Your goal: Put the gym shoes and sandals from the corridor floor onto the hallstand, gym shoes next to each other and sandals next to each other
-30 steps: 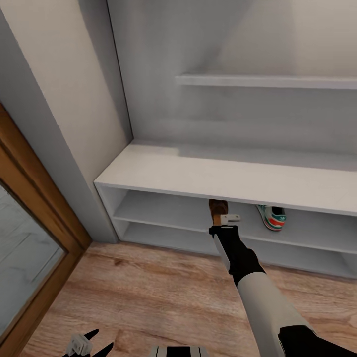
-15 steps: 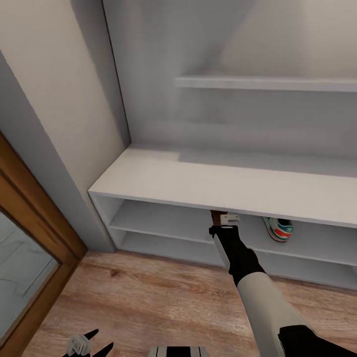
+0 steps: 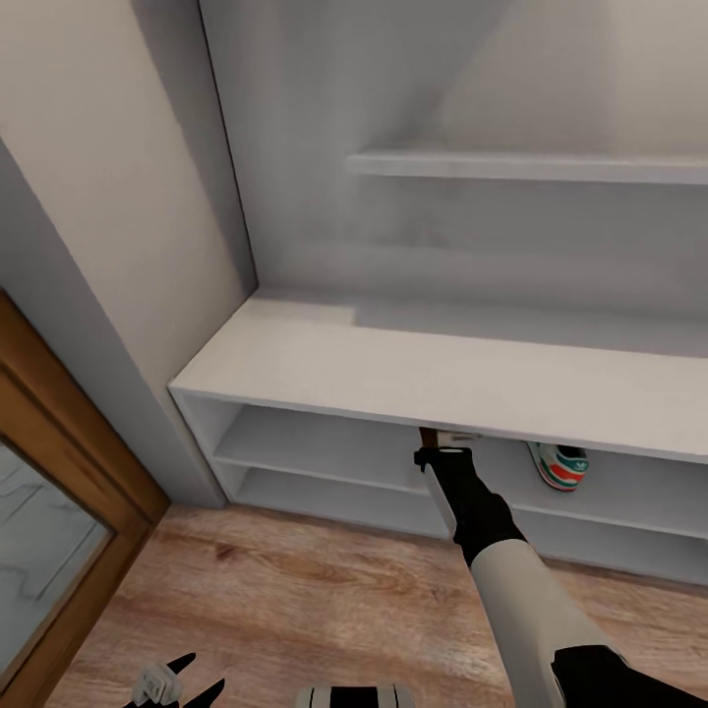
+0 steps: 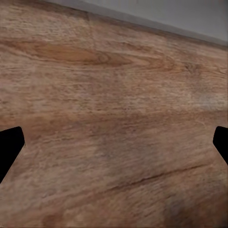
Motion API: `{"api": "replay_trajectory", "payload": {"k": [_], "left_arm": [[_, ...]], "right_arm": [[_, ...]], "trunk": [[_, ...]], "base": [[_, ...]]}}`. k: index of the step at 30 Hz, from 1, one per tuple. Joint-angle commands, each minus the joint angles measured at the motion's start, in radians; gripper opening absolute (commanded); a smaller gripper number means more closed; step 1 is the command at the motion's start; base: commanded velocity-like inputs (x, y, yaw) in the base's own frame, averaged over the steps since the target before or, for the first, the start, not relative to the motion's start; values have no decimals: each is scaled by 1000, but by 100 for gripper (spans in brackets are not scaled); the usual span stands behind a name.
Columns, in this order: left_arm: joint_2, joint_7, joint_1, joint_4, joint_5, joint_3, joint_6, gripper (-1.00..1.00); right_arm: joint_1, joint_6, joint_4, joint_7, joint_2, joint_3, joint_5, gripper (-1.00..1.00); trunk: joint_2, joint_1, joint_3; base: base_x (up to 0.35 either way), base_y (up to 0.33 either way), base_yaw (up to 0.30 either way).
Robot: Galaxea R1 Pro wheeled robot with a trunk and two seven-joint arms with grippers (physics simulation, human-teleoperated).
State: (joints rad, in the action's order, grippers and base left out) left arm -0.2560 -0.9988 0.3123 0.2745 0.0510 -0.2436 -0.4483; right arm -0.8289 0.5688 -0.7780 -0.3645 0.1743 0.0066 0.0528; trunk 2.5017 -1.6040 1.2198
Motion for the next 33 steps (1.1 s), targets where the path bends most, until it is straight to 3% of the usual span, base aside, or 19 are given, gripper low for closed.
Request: {"api": "replay_trajectory", "payload": {"k": [1, 13, 14, 27, 33], "left_arm": [[0, -4, 1, -1, 4, 0, -3, 100], [0, -5, 1, -1, 4, 0, -3, 100], [0, -5, 1, -1, 4, 0, -3, 100], [-2, -6, 1, -1, 4, 0, -4, 100], [-2, -8, 1, -1, 4, 0, -5, 100]], "right_arm": [[-1, 8, -2, -2, 0, 3, 21, -100], [-1, 8, -2, -2, 0, 1, 21, -100], [-1, 8, -2, -2, 0, 0, 21, 100], [-1, 8, -3, -2, 0, -3, 21, 100], [-1, 8, -3, -2, 0, -2, 21, 100]], "trunk": [[0, 0, 1], [0, 0, 1], [0, 0, 1], [0, 0, 1], [0, 0, 1]], "base": [[209, 0, 0], [47, 0, 0], [0, 0, 0], [-1, 0, 0], [-242, 0, 0]]}}
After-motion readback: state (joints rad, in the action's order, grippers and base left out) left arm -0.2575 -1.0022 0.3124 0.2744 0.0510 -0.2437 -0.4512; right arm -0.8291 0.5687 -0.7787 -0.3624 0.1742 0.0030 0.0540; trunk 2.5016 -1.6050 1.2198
